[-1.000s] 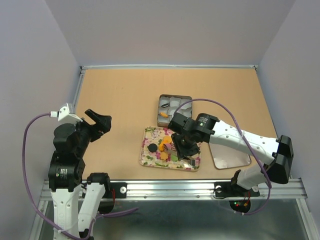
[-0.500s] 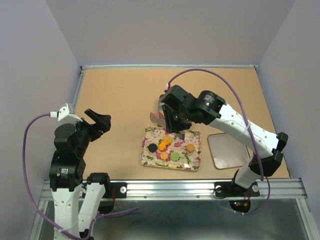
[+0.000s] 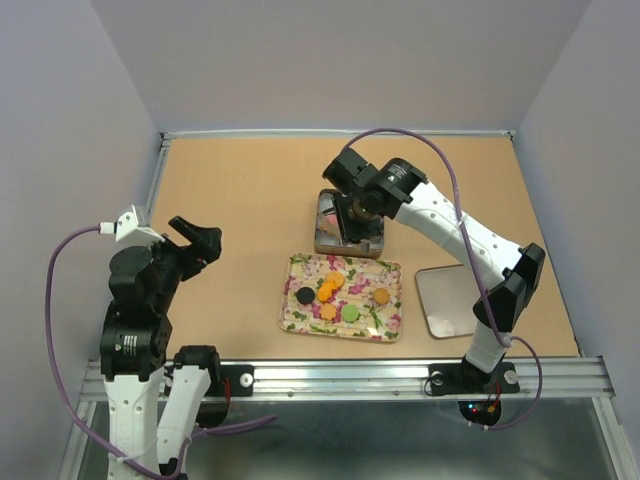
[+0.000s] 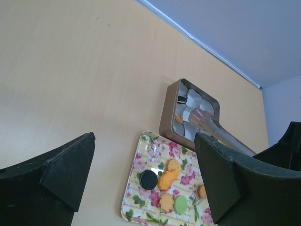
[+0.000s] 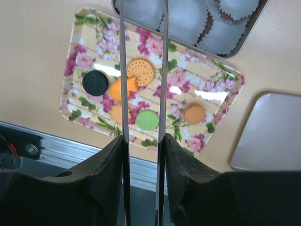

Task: Pack the cookies

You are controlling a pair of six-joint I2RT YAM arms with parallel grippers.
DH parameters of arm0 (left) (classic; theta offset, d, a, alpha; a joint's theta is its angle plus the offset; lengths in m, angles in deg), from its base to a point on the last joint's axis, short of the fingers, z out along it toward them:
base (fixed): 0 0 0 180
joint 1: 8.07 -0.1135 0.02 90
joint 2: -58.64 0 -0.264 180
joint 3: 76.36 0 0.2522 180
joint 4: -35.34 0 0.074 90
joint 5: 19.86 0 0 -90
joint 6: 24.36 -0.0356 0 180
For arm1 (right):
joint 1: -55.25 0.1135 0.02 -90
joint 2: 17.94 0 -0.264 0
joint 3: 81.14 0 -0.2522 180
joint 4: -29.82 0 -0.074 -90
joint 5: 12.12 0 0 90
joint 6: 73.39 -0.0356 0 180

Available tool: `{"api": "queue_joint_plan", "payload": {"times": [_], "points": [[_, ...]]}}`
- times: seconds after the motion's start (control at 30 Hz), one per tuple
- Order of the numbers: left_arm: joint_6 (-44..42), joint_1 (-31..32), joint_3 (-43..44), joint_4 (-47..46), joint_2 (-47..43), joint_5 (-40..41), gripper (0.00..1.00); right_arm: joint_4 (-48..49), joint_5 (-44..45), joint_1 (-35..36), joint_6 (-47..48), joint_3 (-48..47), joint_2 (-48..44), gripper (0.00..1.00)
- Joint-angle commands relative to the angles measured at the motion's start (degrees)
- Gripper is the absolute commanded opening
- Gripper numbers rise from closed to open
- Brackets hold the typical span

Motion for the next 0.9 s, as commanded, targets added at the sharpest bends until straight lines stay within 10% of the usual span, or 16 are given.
{"api": "queue_joint_plan", "payload": {"times": [0.0, 0.87], "points": [[-0.44, -0.16, -0.82, -3.43, 0.51, 0.71, 0.99, 3.91, -2.5, 0.51, 1.27, 3.69, -3.31, 0.38], [-0.35, -0.16, -2.85, -2.64, -1.42, 1.24, 0.99, 8.22, -4.35, 0.51, 1.27, 9.41, -3.14, 0.52]]}}
